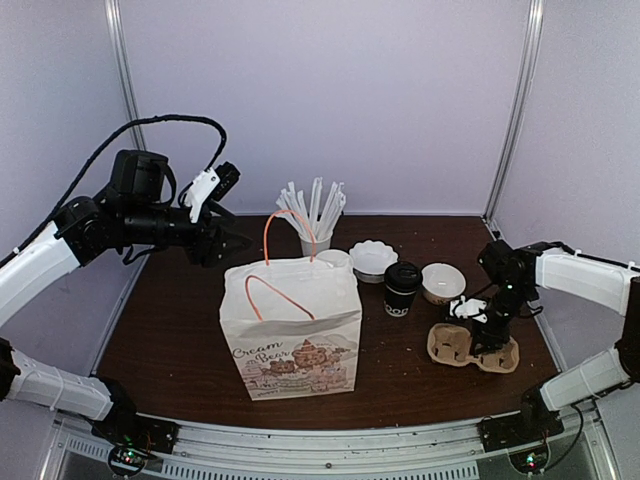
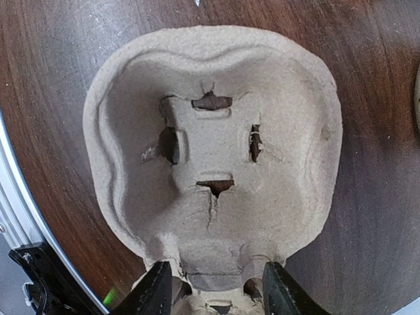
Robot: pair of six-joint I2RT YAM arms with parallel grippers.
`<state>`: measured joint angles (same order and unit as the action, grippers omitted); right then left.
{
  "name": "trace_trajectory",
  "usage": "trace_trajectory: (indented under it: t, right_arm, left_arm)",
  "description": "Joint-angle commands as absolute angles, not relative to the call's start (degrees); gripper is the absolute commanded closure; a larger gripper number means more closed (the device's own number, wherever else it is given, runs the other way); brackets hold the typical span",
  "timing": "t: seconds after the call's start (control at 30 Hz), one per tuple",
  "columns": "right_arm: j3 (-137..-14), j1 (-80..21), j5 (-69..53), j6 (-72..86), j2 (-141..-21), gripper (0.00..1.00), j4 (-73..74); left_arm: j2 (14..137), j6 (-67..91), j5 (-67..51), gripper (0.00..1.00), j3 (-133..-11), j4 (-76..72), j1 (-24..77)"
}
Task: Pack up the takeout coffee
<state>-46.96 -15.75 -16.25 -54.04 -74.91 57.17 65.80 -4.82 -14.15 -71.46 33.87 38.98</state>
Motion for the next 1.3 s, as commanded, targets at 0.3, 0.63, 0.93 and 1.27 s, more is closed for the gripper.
trace_trajectory:
  t: [0.3,0.63,0.93,1.27]
  right_arm:
    - [-45.95,-16.57,-12.96,-53.67,-77.23,0.51,55.06]
    - [-45.91,-17.96,-13.49,-53.35,-77.42,0.52,55.28]
    - [-45.84,-18.71,-12.80,-52.51,-78.05,0.54,54.58]
    - [-45.70,-18.90,-12.31,-52.16,-76.65,0.66,55.36]
  left_arm:
    - [65.18,-4.44,-14.45,0.31,-70.66,30.54,38.32]
    - [65.44,-4.44,-14.92,0.31,-70.53,30.67,37.90]
    - [65.28,-4.58,-14.84,0.31,-70.49,30.83,37.80]
    - [65.52,-4.67,-14.81,0.31,-70.31,31.25,37.79]
